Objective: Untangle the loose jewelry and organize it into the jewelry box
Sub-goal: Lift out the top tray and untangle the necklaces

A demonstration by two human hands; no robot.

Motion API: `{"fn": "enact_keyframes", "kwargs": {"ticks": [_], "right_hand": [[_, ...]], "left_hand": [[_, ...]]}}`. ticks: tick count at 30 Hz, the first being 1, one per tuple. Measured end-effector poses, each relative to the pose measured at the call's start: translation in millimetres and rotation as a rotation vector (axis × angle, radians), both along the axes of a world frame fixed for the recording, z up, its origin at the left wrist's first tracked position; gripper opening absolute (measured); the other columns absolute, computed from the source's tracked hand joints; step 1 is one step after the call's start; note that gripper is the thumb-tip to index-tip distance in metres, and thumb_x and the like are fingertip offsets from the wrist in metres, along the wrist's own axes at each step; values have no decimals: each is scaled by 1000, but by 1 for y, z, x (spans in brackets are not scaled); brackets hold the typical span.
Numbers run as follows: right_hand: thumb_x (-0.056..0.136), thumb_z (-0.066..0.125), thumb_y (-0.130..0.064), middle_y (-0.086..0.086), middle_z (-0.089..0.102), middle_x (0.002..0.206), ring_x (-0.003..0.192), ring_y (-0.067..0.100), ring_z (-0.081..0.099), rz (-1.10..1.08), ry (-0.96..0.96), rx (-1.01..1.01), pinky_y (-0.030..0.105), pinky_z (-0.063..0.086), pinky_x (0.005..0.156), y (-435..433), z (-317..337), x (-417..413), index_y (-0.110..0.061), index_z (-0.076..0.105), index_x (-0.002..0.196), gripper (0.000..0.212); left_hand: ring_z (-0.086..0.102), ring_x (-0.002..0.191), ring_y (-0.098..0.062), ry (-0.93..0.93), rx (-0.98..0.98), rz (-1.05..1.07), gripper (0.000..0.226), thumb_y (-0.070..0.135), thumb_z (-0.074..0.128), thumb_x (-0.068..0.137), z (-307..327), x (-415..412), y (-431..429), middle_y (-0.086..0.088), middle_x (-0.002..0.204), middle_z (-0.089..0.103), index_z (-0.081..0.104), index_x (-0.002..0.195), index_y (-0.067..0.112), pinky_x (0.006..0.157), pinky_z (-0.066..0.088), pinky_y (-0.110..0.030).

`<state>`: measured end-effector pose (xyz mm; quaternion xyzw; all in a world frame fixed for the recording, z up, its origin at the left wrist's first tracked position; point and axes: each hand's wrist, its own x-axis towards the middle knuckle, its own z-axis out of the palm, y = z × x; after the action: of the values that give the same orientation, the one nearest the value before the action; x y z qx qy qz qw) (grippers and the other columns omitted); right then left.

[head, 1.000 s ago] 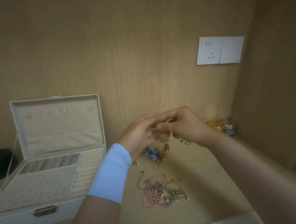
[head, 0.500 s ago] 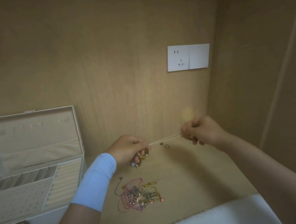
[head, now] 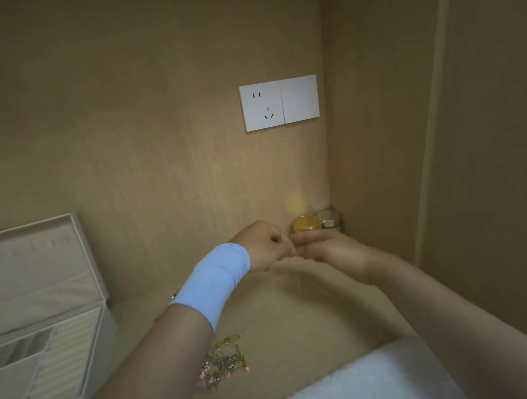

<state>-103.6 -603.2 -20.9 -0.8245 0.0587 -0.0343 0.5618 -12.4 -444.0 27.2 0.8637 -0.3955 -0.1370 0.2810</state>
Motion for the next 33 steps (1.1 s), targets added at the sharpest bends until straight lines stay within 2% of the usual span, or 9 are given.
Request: {"fn": "enact_keyframes", "kwargs": {"ticks": [3,7,12,17,20,23,26,29,33], "right_hand": [[91,60,-13,12,74,95,92,19,70,129,13,174,27,49,92,3,4,0,-9,69,112,23],[91,70,-20,2,60,68,65,16,56,55,63,-22,28,45,67,-14,-5,4,-9,74,96,12],[93,69,-20,1,55,63,53,14,51,-68,41,-80,25,43,52,-35,-5,4,8,69,98,28],[97,64,-19,-2,54,59,50,6,48,-193,22,-207,17,41,49,-51,-14,11,-9,70,76,23],[98,62,-18,-13,60,69,63,0,53,-279,0,-404,7,38,55,-62,-26,20,-18,71,79,20],[97,60,-16,-6,72,98,93,11,63,-272,48,-636,16,41,78,-70,-43,27,-19,78,101,19],[95,62,-17,-1,72,111,102,17,64,-290,44,-743,21,42,84,-75,-54,30,-20,77,106,19],[94,58,-12,0,72,114,106,19,65,-297,64,-831,29,50,94,-80,-58,33,-23,76,107,26],[94,49,-2,3,67,124,115,22,62,-258,107,-896,33,48,101,-82,-55,29,-23,72,116,39]], "left_hand": [[64,67,-21,-47,-35,14,19,27,57,89,8,5,-4,10,77,67,75,85,21,71,59,-33],[58,66,-10,-144,6,3,17,28,59,94,13,20,5,8,79,65,74,88,23,64,48,-21],[60,80,-2,-168,46,54,15,27,61,93,3,41,21,17,84,65,75,95,21,73,44,-18],[59,82,0,-133,67,86,14,26,62,93,-25,52,23,19,82,64,76,96,22,80,42,-18],[62,94,-6,-132,90,102,16,30,64,92,-45,56,20,13,95,69,77,99,24,89,46,-21],[60,99,-5,-158,96,114,18,27,66,91,-61,58,13,9,112,70,76,105,21,89,40,-16],[60,108,-9,-201,135,92,18,21,66,90,-73,60,7,6,121,68,76,105,20,95,38,-16],[60,111,-13,-222,188,92,18,19,68,86,-80,63,6,5,117,67,76,102,23,108,38,-30],[61,98,-11,-230,189,67,17,20,69,87,-84,66,9,7,100,66,75,102,26,100,43,-26]]}}
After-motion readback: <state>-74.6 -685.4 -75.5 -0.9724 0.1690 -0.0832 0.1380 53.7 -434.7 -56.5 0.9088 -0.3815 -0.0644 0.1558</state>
